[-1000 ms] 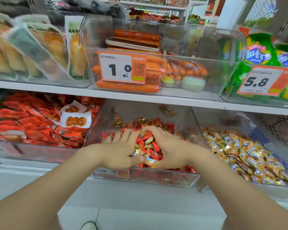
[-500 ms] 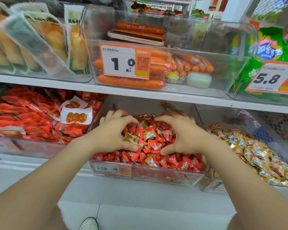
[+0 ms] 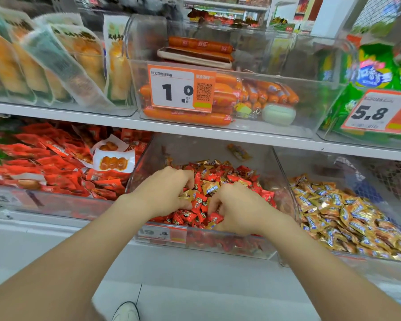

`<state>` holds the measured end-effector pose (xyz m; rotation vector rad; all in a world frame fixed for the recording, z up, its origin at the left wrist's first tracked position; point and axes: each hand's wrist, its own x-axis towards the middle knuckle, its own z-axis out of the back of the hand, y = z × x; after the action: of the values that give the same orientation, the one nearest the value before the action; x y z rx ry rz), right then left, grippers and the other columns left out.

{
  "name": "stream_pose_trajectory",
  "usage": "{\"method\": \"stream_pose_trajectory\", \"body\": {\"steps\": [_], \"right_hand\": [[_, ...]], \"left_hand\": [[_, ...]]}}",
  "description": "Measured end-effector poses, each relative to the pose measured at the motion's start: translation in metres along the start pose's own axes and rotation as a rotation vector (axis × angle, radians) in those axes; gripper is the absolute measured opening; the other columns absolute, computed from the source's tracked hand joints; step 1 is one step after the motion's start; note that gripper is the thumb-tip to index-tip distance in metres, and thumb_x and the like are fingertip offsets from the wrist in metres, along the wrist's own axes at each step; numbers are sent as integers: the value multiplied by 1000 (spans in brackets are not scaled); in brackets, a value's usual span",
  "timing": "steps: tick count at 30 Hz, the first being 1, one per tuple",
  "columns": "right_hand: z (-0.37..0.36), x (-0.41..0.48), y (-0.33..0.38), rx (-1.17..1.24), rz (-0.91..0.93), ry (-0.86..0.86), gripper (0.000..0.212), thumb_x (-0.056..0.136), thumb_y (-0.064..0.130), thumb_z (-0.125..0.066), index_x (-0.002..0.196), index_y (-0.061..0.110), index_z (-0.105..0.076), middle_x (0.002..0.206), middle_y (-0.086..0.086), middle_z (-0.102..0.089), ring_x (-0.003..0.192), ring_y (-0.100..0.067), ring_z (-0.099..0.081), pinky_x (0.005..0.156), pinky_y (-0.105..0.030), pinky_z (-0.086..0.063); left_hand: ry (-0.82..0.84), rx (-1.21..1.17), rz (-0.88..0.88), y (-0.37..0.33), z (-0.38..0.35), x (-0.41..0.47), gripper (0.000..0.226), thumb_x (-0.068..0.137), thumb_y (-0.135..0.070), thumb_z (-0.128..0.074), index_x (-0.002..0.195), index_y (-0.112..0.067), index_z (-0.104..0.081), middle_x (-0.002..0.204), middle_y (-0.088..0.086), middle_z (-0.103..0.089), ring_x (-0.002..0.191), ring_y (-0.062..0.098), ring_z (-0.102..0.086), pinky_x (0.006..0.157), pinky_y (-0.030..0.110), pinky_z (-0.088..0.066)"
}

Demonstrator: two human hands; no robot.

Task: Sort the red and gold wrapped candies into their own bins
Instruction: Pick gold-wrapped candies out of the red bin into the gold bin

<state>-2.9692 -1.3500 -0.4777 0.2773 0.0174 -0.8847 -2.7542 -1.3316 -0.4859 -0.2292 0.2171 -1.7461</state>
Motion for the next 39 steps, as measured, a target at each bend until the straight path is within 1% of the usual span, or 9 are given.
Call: {"method": "stream_pose_trajectory", "body": {"steps": [6, 10, 15, 18, 21, 23, 28, 36, 39], "right_hand": [[23, -18, -13, 271, -33, -42, 26, 73, 20, -73, 96, 31, -72, 65, -3, -70, 55, -9, -59, 66, -27, -56], [28, -23, -18, 293, -11, -80, 48, 74, 12, -73, 113, 39, -69, 79, -4, -67, 56, -3, -53, 67, -34, -55], [33, -30, -21, 251, 28, 1, 71, 76, 8, -70, 135, 47, -59, 103, 10, -63, 58, -2, -56, 57, -16, -45], [33, -25, -22, 271, 26, -114, 51, 87, 2, -56, 122, 39, -65, 91, 7, -66, 54, -3, -52, 54, -17, -43], [27, -14, -17, 308, 30, -215, 37, 92, 3, -51, 104, 32, -70, 73, 6, -62, 57, -5, -51, 59, -20, -43], [21, -7, -15, 234, 67, -235, 32, 86, 11, -62, 108, 33, -69, 91, 8, -61, 75, -1, -56, 73, -21, -45], [2, 13, -16, 26, 163, -101, 63, 76, 27, -80, 134, 36, -56, 126, 11, -48, 117, -13, -46, 100, -32, -45], [-1, 29, -20, -62, 111, -189, 23, 91, 37, -73, 113, 34, -68, 112, 7, -65, 107, -19, -61, 90, -46, -55], [3, 26, -23, 16, 111, -223, 27, 99, 36, -69, 125, 29, -71, 117, 6, -73, 105, -17, -67, 93, -34, -52]], "left_hand": [[67, 6, 4, 5, 4, -4, 29, 91, -52, -74, 108, -30, -68, 86, -10, -62, 106, 20, -46, 96, 46, -39], [-39, -152, -30, 7, 18, -11, 13, 99, -42, -67, 103, -30, -65, 100, -6, -55, 99, 15, -54, 83, 33, -44], [-66, -192, 72, 11, 27, -18, 10, 107, -16, -55, 107, -25, -57, 96, -4, -60, 78, 12, -62, 63, 32, -51], [69, -96, 87, 11, 29, -22, 18, 104, -4, -44, 110, -20, -49, 106, 1, -53, 91, 12, -53, 70, 30, -44], [140, -48, 68, 7, 31, -26, 11, 108, -26, -45, 103, -17, -49, 100, 2, -54, 89, 16, -54, 76, 36, -48], [161, 2, 100, 5, 31, -27, 25, 110, -37, -45, 99, -16, -52, 97, 3, -57, 87, 19, -57, 78, 41, -52], [217, 111, 144, 7, 30, -26, 39, 94, 12, -46, 120, -14, -60, 120, 9, -45, 101, 25, -51, 82, 38, -49], [316, 155, 142, 11, 16, -23, 39, 96, 8, -49, 131, -8, -43, 122, 14, -40, 96, 27, -45, 77, 41, -45], [285, 84, 100, 16, 13, -19, 20, 106, -13, -55, 124, -12, -47, 116, 10, -44, 100, 27, -54, 87, 44, -51]]}}
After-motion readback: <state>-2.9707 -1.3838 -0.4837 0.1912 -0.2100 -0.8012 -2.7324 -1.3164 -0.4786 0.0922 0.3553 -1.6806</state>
